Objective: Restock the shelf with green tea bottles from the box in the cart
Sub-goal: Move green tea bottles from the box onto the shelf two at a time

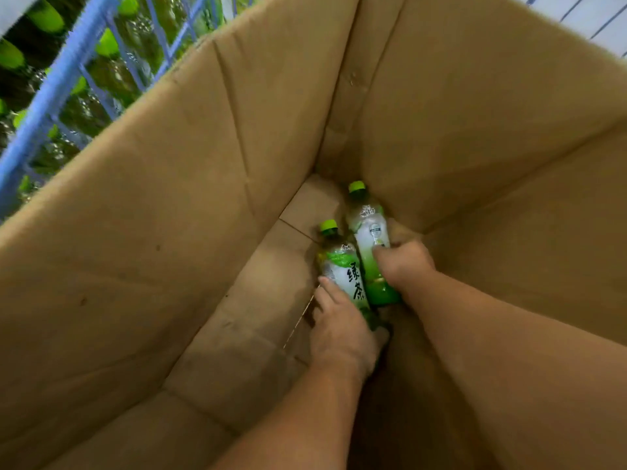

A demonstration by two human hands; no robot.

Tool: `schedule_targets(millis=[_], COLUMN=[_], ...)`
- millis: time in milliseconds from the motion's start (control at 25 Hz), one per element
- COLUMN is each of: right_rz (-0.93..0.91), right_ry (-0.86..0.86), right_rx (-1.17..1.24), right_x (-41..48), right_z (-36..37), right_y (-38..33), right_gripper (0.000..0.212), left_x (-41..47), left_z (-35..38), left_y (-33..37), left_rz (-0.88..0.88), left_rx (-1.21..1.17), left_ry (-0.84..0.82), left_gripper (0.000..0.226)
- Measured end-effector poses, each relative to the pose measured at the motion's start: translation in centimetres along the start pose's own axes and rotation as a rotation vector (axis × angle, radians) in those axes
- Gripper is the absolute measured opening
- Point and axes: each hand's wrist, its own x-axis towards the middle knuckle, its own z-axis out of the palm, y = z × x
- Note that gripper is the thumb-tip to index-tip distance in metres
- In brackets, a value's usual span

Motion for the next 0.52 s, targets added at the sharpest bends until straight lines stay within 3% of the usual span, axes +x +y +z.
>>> schedule_targets(millis=[120, 280, 520], right_rz=[-0.032, -0.042, 0.075], right_ry=[-0.012, -0.088, -0.243], right_rx=[-0.013, -0.15, -0.101], right_x=[0.3, 1.5, 0.9], right_z=[-0.1, 0.3, 2.1], right_y=[-0.3, -1.2, -0.8], right_gripper=[0.035, 0.044, 0.082], left_x=[0.3, 2.1, 3.9], left_z=[0.9, 0.0, -2.8], left_y=[0.6, 0.9, -1.1], left_rz=[-0.056, -0.185, -0.207], left_rx=[-0.072, -0.151, -0.187], left_ry=[0.114, 0.222, 0.234], left_gripper=[0.122, 0.093, 0.076])
